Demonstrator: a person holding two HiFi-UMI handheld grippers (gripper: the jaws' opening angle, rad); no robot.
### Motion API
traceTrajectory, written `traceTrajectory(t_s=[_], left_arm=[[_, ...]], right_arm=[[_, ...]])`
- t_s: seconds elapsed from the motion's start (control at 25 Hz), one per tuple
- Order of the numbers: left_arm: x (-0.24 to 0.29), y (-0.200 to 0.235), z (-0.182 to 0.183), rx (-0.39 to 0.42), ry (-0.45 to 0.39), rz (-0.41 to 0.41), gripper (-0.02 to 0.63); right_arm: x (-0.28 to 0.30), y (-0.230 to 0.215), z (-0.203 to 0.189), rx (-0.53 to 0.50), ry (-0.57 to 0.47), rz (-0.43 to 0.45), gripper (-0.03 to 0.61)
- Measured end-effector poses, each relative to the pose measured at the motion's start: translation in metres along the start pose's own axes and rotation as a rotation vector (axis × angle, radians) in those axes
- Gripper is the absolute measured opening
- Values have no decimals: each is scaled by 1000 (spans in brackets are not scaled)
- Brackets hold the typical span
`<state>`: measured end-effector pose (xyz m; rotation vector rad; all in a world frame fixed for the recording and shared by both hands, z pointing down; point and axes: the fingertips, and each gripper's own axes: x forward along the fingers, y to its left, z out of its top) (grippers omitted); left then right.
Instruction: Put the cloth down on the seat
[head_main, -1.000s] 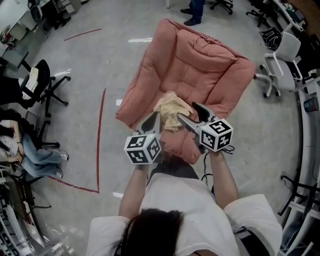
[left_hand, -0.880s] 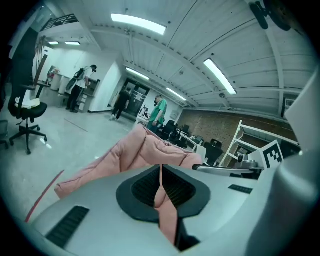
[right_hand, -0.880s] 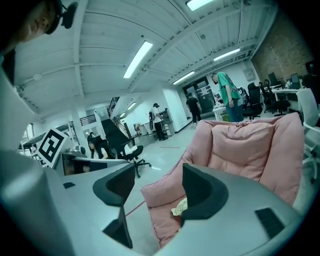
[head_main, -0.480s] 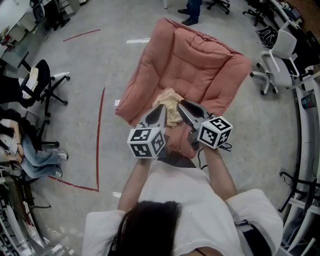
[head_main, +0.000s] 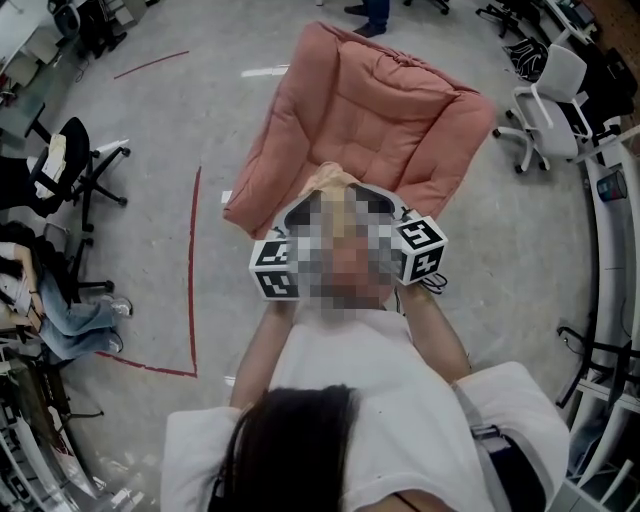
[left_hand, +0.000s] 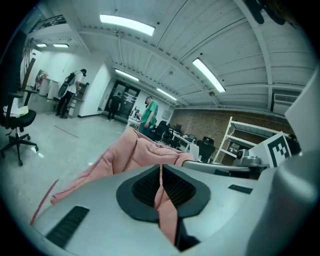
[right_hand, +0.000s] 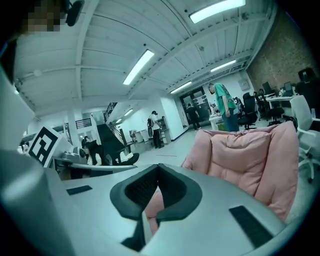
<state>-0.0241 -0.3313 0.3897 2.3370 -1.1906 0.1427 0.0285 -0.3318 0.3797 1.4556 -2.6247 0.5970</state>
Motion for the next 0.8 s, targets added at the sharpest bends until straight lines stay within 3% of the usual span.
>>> traceTrajectory(t_s=[0.8], left_arm=[[11, 16, -8, 10, 24, 30, 37]], right_arm=[[9, -19, -9, -70, 39, -101, 28]])
